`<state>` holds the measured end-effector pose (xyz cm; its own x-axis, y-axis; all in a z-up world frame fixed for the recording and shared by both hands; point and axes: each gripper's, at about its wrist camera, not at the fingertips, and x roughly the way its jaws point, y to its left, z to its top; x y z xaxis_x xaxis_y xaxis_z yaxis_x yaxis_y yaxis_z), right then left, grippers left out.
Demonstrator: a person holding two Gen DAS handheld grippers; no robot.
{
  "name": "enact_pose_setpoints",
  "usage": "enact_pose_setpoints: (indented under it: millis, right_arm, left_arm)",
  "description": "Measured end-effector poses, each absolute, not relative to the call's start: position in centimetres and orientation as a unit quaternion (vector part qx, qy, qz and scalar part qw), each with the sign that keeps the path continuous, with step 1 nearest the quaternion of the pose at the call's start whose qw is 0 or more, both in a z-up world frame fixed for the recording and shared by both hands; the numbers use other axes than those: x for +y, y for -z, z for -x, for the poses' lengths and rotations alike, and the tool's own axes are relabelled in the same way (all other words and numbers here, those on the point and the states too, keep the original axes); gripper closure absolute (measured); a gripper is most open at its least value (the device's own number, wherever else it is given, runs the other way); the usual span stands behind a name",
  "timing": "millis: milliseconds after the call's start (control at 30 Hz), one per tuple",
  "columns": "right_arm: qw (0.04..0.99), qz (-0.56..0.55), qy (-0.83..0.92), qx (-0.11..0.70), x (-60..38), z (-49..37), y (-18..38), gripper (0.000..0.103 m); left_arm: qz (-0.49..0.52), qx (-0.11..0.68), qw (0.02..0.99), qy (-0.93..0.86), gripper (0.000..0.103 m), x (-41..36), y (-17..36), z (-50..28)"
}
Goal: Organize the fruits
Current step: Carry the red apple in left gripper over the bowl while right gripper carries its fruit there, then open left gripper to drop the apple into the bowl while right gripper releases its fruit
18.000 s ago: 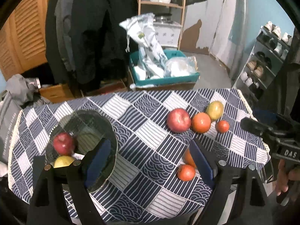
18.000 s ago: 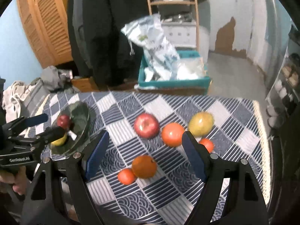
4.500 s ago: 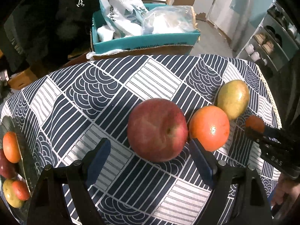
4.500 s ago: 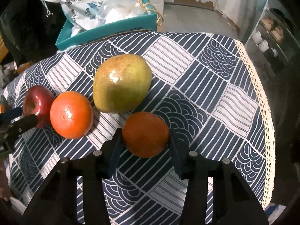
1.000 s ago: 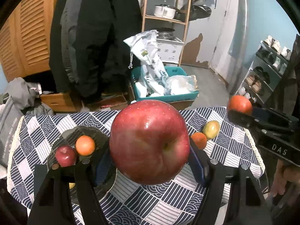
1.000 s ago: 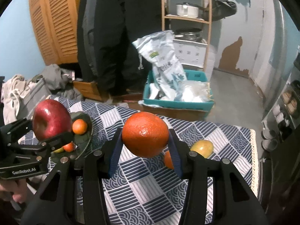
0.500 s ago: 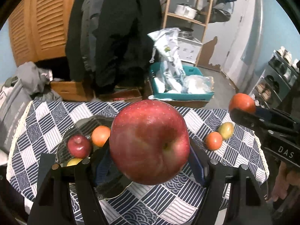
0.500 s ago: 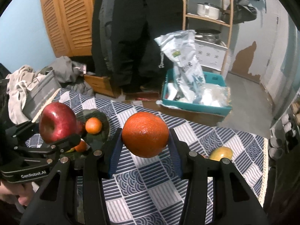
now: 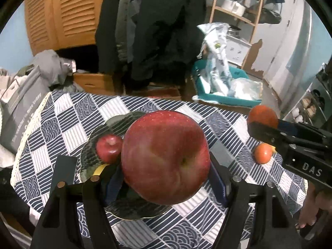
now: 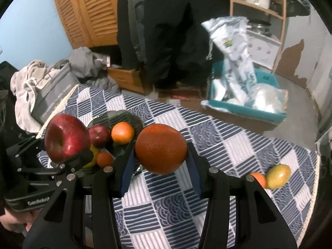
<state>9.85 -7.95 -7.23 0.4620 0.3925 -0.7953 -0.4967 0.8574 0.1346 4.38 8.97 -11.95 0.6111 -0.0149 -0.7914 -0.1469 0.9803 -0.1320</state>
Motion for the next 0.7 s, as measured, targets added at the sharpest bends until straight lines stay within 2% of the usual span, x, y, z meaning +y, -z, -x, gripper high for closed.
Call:
enact_pose_setpoints:
  millis: [700]
  right_arm:
    - [0.790, 0.080, -0.295, 0.532, -0.9, -12.4, 16.2, 0.056]
  left_arm:
    - [0.120, 0.514, 0.846, -0.077, 0.028, 12.5, 19.9, -5.3]
